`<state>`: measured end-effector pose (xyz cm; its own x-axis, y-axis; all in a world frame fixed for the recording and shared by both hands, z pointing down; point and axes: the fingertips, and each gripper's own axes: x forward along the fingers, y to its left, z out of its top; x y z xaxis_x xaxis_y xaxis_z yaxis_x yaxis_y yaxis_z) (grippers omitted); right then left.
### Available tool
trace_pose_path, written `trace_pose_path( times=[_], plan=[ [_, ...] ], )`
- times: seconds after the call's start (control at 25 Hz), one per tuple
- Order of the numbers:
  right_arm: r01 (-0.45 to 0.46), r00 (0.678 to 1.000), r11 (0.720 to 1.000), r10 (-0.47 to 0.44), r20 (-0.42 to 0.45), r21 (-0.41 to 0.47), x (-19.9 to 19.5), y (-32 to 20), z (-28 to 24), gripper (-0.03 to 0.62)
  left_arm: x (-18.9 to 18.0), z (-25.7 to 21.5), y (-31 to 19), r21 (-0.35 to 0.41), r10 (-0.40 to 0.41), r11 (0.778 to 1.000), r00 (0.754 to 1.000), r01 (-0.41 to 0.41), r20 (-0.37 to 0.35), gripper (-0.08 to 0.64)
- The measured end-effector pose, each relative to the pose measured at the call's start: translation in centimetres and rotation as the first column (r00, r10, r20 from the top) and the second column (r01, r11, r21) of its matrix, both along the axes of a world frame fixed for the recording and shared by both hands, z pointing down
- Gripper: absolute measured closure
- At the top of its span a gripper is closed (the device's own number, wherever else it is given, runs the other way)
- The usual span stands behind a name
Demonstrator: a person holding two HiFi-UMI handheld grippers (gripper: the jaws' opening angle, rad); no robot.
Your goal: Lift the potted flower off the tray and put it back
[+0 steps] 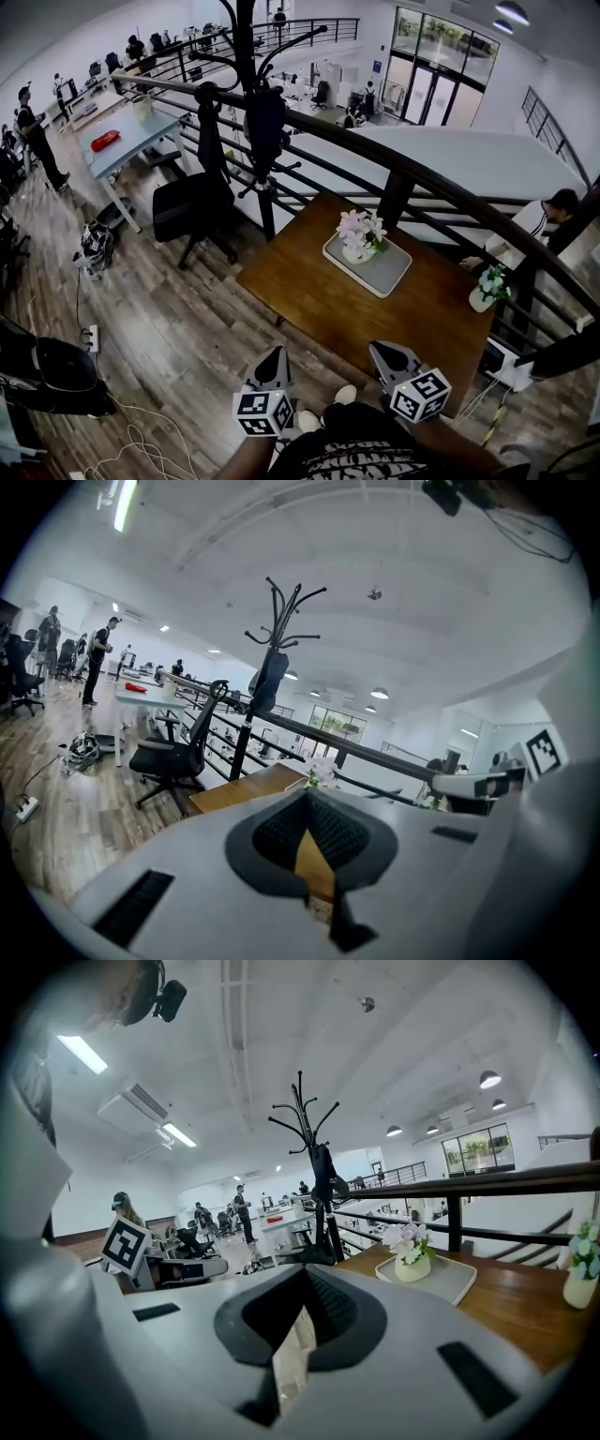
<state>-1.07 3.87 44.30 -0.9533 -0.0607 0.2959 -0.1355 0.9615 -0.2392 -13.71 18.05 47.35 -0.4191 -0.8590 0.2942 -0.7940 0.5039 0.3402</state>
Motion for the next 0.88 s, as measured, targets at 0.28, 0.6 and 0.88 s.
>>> trace_pose_path(
  times=[0.28, 0.6, 0.88],
  plan=[
    [-0.055, 0.998, 0.997, 0.055, 0.001, -0.048, -1.7, -3.7, 1.2, 0.594, -1.8, 0.1, -3.5, -0.040, 0.049, 0.998, 0.999, -0.049, 0.008, 0.551],
    [-0.107, 0.993, 0.991, 0.110, 0.036, -0.085, -3.7, -9.3, 1.3, 0.594, -3.6, 0.0, -9.7, -0.088, 0.124, 0.989, 0.992, -0.121, 0.032, 0.551],
    [-0.114, 0.990, 0.991, 0.119, 0.079, -0.069, -5.4, -14.2, 0.6, 0.594, -5.2, -1.5, -15.4, -0.123, 0.162, 0.980, 0.985, -0.154, 0.060, 0.551]
  ],
)
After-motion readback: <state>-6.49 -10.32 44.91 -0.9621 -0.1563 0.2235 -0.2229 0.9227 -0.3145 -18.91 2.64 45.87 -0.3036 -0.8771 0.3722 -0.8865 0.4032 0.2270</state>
